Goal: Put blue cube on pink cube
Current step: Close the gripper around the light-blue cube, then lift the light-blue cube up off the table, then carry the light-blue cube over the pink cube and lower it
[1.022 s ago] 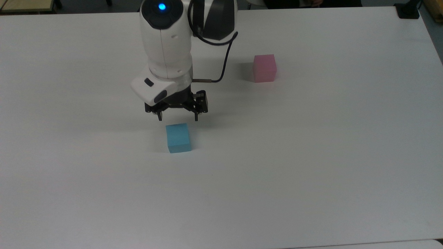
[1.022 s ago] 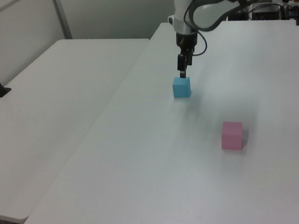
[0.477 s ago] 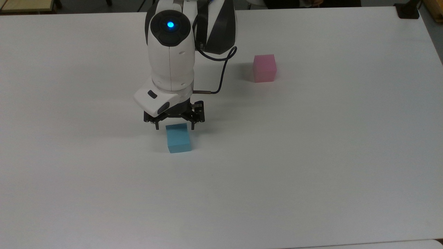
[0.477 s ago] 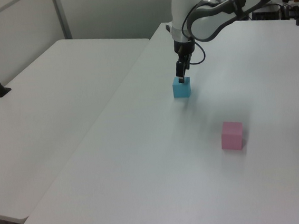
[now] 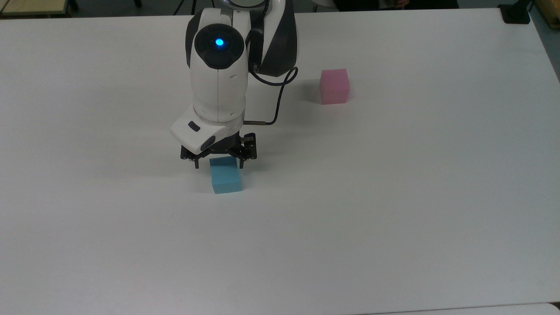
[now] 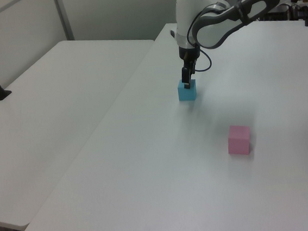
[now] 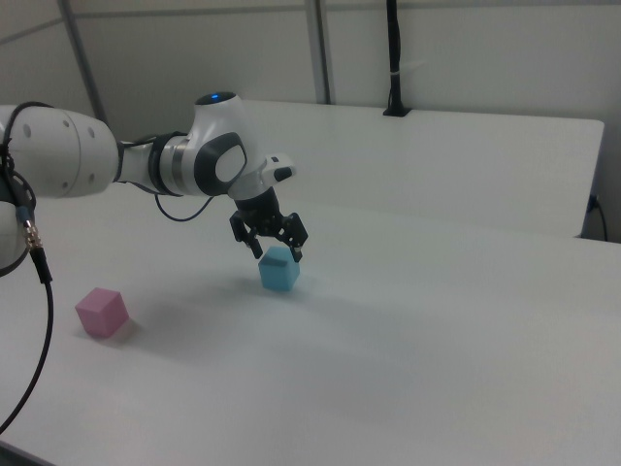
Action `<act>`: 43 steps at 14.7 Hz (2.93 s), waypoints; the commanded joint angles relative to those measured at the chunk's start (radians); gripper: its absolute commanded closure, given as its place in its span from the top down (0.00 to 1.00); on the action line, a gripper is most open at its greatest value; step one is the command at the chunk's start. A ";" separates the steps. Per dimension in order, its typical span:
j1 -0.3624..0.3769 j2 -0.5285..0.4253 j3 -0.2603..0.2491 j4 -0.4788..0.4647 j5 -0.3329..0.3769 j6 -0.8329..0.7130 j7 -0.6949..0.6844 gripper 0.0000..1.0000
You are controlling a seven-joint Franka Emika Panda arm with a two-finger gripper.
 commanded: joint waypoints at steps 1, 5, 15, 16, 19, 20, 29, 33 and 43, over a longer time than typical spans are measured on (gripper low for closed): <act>-0.003 0.034 0.004 0.013 -0.032 0.033 -0.007 0.89; -0.003 0.034 0.004 0.014 -0.028 0.031 0.008 0.46; -0.030 -0.156 0.004 0.008 -0.013 -0.101 0.028 0.37; -0.035 -0.182 0.004 0.008 -0.011 -0.125 0.030 0.37; -0.066 -0.299 0.003 0.008 0.036 -0.277 0.025 0.40; -0.073 -0.331 0.003 0.008 0.044 -0.315 0.024 0.40; -0.092 -0.545 -0.008 -0.035 0.076 -0.561 0.016 0.40; -0.047 -0.560 0.020 -0.043 0.076 -0.586 0.025 0.39; -0.046 -0.675 0.263 -0.291 0.125 -0.480 0.160 0.40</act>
